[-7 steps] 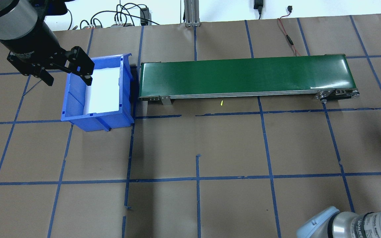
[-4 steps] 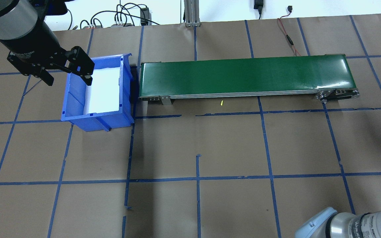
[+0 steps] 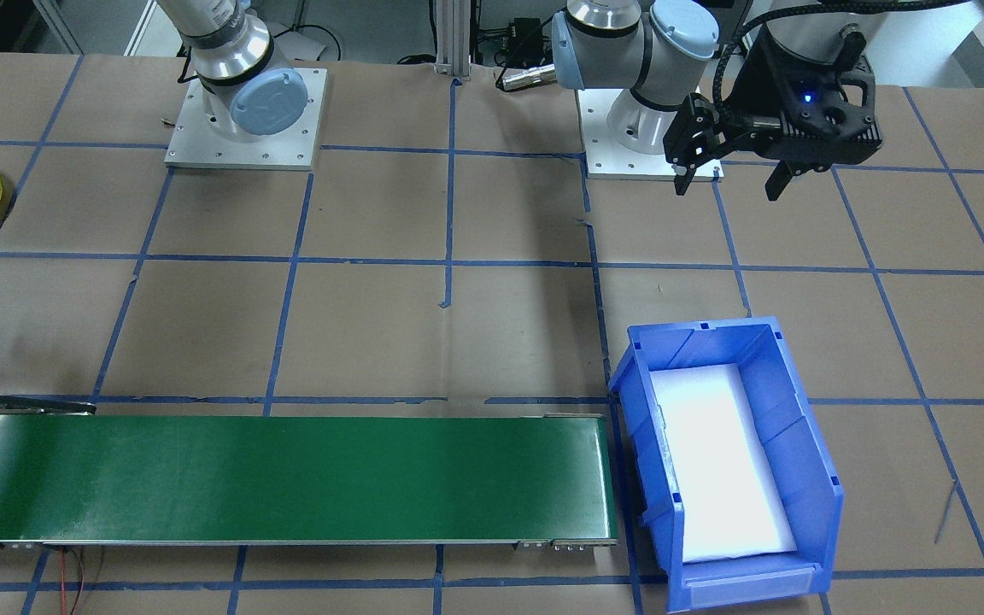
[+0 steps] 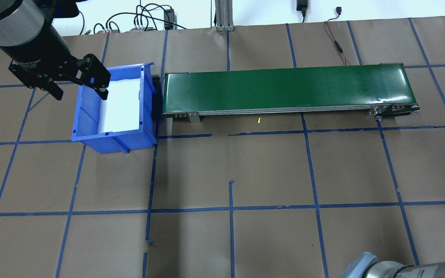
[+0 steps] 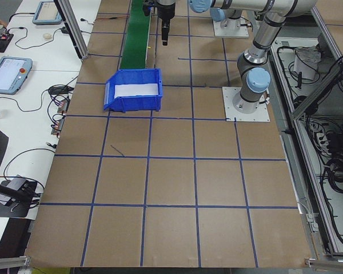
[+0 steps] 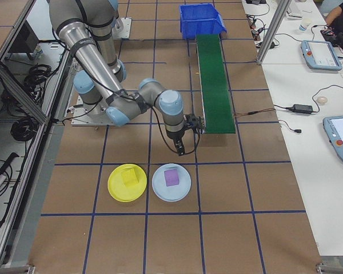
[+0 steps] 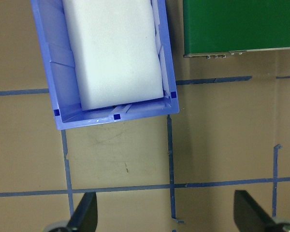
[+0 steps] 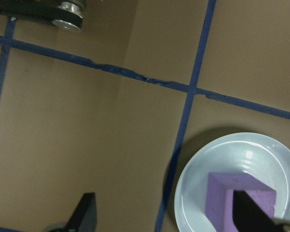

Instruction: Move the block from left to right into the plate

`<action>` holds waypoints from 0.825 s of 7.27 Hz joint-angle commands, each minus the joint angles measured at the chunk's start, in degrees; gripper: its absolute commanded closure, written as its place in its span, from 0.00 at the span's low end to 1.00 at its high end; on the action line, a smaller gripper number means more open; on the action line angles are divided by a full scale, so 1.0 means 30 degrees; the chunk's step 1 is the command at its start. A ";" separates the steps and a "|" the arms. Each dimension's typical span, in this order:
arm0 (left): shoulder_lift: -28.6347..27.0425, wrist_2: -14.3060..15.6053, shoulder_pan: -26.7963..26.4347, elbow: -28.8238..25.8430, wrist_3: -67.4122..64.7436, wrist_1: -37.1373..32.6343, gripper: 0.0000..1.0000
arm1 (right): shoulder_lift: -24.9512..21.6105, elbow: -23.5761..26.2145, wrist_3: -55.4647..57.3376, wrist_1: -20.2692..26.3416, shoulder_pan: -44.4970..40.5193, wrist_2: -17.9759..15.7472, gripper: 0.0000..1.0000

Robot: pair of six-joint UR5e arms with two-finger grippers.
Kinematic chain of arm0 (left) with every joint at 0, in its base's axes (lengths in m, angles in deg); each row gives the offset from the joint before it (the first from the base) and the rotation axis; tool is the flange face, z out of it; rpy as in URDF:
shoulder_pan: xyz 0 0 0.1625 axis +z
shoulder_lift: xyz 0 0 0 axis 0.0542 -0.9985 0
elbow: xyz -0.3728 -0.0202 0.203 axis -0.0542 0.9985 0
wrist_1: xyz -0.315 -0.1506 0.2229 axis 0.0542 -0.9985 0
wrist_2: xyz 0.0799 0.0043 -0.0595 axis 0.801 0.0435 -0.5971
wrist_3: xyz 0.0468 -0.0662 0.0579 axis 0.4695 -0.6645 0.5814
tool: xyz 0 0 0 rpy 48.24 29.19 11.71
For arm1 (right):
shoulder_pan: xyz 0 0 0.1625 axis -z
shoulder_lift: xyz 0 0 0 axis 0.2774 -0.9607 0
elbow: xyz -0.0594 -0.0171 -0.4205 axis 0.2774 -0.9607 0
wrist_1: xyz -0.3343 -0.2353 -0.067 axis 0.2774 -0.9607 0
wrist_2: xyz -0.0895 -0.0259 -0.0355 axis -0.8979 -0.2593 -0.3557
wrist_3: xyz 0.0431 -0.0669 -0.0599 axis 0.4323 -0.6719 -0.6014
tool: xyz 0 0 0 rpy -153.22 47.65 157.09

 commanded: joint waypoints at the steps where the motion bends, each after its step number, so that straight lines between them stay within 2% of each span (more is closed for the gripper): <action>1: -0.0003 -0.0025 0.0002 0.0001 0.0000 0.0020 0.00 | -0.1878 -0.1999 0.6772 0.5223 -0.4230 -0.2111 0.00; 2: -0.0003 0.0003 0.0002 0.0001 0.0000 0.0021 0.00 | -0.2549 -0.3430 1.0636 0.8589 -0.5960 -0.2207 0.00; 3: -0.0003 0.0004 0.0002 0.0001 0.0000 0.0021 0.00 | -0.2933 -0.4460 1.4561 1.1697 -0.7833 -0.3021 0.00; 4: -0.0003 0.0004 0.0002 0.0001 0.0000 -0.0008 0.00 | -0.3110 -0.5050 1.8458 1.3178 -1.0578 -0.2884 0.00; 6: -0.0003 0.0004 0.0002 0.0001 0.0000 0.0020 0.00 | -0.3143 -0.4940 2.3661 1.3224 -1.5565 -0.0811 0.00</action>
